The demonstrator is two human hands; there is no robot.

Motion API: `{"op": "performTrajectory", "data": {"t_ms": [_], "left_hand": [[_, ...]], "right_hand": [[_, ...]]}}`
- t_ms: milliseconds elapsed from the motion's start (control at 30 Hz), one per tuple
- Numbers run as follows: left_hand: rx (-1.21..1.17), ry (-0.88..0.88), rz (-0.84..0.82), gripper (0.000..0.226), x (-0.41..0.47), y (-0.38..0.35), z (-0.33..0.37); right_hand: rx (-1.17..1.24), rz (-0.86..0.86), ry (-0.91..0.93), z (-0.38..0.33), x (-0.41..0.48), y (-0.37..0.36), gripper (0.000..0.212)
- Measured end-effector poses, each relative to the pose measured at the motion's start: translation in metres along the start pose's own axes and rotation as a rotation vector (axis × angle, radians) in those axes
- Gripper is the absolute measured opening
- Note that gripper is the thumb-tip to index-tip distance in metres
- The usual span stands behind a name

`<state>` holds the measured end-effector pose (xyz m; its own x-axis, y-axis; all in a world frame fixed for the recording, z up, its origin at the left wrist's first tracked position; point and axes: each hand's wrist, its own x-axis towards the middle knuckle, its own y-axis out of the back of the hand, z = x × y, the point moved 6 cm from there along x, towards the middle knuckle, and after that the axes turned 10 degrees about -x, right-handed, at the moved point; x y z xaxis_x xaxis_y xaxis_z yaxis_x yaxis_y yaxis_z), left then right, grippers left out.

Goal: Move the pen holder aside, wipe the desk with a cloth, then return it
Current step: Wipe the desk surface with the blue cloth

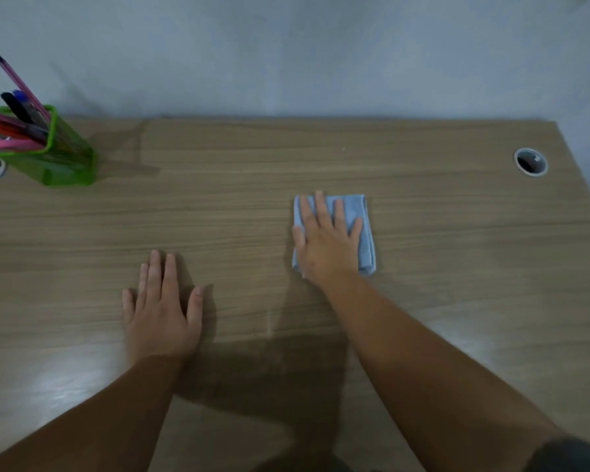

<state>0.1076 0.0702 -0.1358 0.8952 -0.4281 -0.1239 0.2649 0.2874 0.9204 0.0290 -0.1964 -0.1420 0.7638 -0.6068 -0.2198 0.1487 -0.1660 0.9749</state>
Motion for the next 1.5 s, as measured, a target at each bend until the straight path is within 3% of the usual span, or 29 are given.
{"op": "performTrajectory", "data": {"t_ms": [167, 267, 367, 467, 633, 733, 833, 967, 1100, 1233, 1367, 1500], "left_hand": [[-0.006, 0.016, -0.009, 0.074, 0.0, 0.004, 0.006], [0.003, 0.001, -0.019, 0.073, 0.0, 0.005, 0.008], [-0.006, 0.004, -0.02, 0.071, 0.0, 0.004, 0.005], [-0.012, 0.003, -0.011, 0.071, 0.0, 0.003, 0.005], [-0.022, 0.01, -0.001, 0.073, 0.0, 0.003, 0.004], [-0.045, 0.019, 0.003, 0.074, 0.0, 0.004, 0.005], [-0.048, 0.016, 0.004, 0.073, -0.001, 0.005, 0.006], [-0.046, 0.02, -0.001, 0.074, 0.0, 0.006, 0.008], [-0.035, 0.026, 0.002, 0.076, -0.001, 0.008, 0.007], [-0.007, 0.027, -0.002, 0.076, -0.001, 0.006, 0.007], [-0.031, 0.02, 0.011, 0.074, -0.002, 0.007, 0.005], [-0.04, 0.032, 0.011, 0.073, -0.001, 0.004, 0.003]], "right_hand": [[0.13, 0.046, -0.366, 0.075, 0.08, 0.024, 0.057], [0.135, 0.0, -0.408, 0.098, 0.119, 0.034, 0.058], [0.066, -0.031, -0.288, 0.081, 0.14, 0.039, 0.057], [-0.016, -0.013, -0.054, 0.03, 0.137, 0.04, 0.056], [-0.042, -0.021, 0.277, -0.049, 0.056, 0.013, 0.058], [-0.07, -0.003, 0.306, -0.033, -0.007, -0.001, 0.059], [-0.095, 0.009, 0.199, 0.009, -0.041, -0.004, 0.058], [-0.072, 0.004, 0.045, 0.039, -0.02, 0.002, 0.058], [-0.033, 0.0, -0.017, 0.006, 0.04, 0.011, 0.06], [-0.048, 0.0, 0.181, -0.08, 0.08, 0.019, 0.062], [-0.1, -0.02, 0.487, -0.171, 0.046, 0.006, 0.059], [-0.114, -0.014, 0.549, -0.152, -0.004, -0.008, 0.056]]}}
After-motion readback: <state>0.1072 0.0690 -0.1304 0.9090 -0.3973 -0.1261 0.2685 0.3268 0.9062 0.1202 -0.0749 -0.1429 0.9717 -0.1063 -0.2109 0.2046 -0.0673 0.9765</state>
